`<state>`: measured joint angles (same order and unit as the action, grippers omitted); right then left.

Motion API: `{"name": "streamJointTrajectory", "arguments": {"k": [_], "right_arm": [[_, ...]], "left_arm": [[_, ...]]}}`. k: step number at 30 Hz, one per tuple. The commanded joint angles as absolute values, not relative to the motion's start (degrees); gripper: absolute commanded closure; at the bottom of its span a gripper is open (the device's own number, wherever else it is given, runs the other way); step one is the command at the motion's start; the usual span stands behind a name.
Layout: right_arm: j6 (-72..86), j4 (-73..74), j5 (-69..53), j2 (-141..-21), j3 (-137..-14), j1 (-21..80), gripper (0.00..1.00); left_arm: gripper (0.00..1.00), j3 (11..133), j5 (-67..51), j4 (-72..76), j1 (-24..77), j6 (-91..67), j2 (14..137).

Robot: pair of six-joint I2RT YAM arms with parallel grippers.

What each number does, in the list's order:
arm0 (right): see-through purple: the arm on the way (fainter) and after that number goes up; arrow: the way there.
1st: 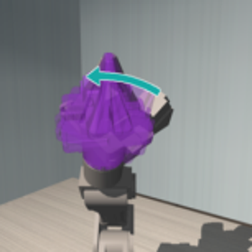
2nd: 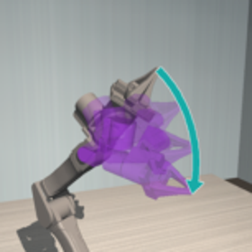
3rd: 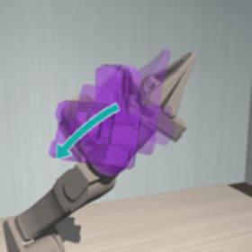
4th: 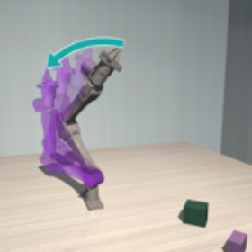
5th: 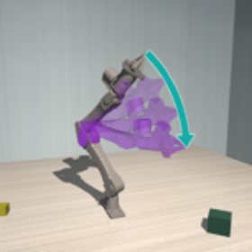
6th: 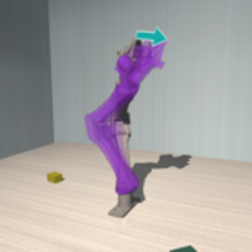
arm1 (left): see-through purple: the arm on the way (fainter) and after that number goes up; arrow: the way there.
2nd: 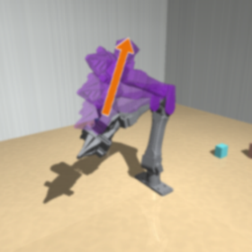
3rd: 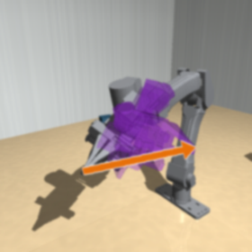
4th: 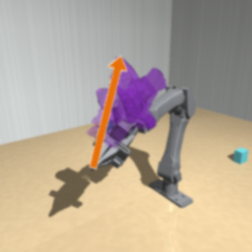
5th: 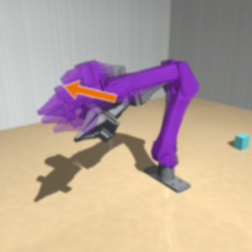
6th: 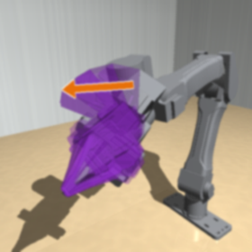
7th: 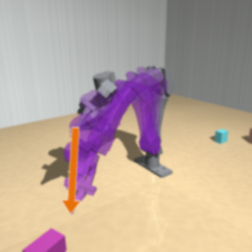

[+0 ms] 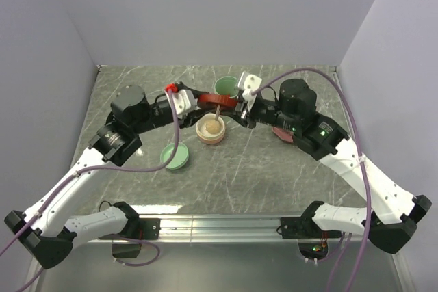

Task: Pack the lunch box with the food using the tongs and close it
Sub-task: Pass the lid of the lunch box from the left arm to the right, then pass the lid of the lunch box from the right arm to the left

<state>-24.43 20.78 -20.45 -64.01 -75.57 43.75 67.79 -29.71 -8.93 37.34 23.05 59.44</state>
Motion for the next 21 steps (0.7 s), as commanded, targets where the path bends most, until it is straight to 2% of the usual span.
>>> {"name": "streamJointTrajectory", "arguments": {"k": [1, 6, 13, 18, 21], "right_arm": [[-10.0, 16.7, -13.1, -64.7, -80.8, 38.4, 1.0], [-0.2, 16.0, -14.8, -66.1, -82.5, 35.2, 1.0], [10.9, 15.9, -17.5, -69.8, -82.8, 32.3, 1.0], [15.4, 14.5, -20.7, -70.8, -82.7, 31.5, 1.0], [19.0, 13.4, -23.6, -71.1, -82.4, 31.1, 1.0]], "left_arm": [[0.54, 69.2, -21.4, -0.4, 34.4, 9.3, 54.4], [0.51, 68.5, -24.8, 1.2, 31.0, 0.7, 54.1], [0.48, 71.3, -20.6, 0.0, 29.9, -2.6, 55.2], [0.44, 76.4, -26.8, -7.8, 29.5, -4.6, 60.1], [0.45, 77.9, -30.4, -8.7, 29.5, -7.0, 62.6]]}}
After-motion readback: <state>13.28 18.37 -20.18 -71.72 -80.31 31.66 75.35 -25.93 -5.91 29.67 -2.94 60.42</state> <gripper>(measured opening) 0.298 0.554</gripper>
